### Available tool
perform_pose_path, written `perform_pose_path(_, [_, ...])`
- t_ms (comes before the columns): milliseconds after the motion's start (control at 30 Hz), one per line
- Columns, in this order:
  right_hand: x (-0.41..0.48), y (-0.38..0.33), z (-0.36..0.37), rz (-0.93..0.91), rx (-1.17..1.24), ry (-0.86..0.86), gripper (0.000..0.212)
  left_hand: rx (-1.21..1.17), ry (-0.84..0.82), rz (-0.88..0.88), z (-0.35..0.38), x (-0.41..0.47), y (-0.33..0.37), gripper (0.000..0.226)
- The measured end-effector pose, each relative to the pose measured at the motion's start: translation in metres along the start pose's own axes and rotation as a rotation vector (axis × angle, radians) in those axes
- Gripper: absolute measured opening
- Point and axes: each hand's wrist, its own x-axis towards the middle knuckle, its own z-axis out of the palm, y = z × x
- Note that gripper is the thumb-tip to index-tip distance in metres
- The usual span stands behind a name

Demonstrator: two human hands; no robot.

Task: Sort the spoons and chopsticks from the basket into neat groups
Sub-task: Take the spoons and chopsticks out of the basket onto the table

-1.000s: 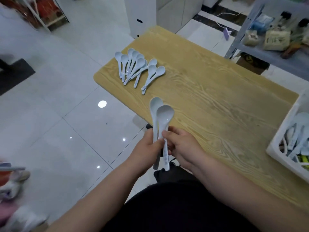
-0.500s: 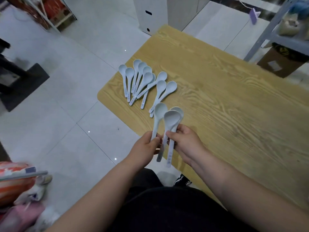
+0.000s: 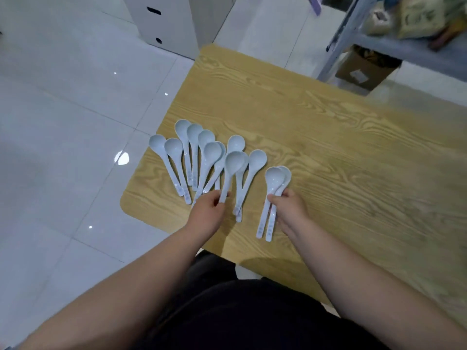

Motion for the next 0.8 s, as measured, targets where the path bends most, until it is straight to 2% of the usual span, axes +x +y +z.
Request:
perform_pose_path(133, [0.010, -0.012, 0.029, 0.017, -0.011, 0.121, 0.019, 0.211, -0.109, 0.112, -0.018, 0.040, 0.000, 0.007])
perform_pose_path(267, [0.004, -0.019, 0.049, -0.013, -0.056, 0.166, 0.021, 0.265, -0.193, 0.186, -0.028, 0.053, 0.001, 0.036])
perform_pose_path(367, [-0.004, -0.021, 0.053, -0.037, -0.136, 0.217, 0.017, 0.362, -0.217, 0.292, -0.028, 0.052, 0.000, 0.048])
perform_pose_path(533, [-0.020, -0.011, 0.046, -0.094, -0.223, 0.182, 0.040, 0.482, -0.332, 0.406, -0.026, 0.053, -0.009, 0.048])
perform_pose_path(633, [-0.026, -0.005, 0.039, -0.115, -0.257, 0.148, 0.042, 0.507, -0.361, 0.426, -0.028, 0.055, -0.007, 0.050])
perform_pose_path(800, [-0.043, 0.002, 0.023, -0.186, -0.339, 0.061, 0.049, 0.397, -0.344, 0.408, -0.041, 0.050, 0.005, 0.042])
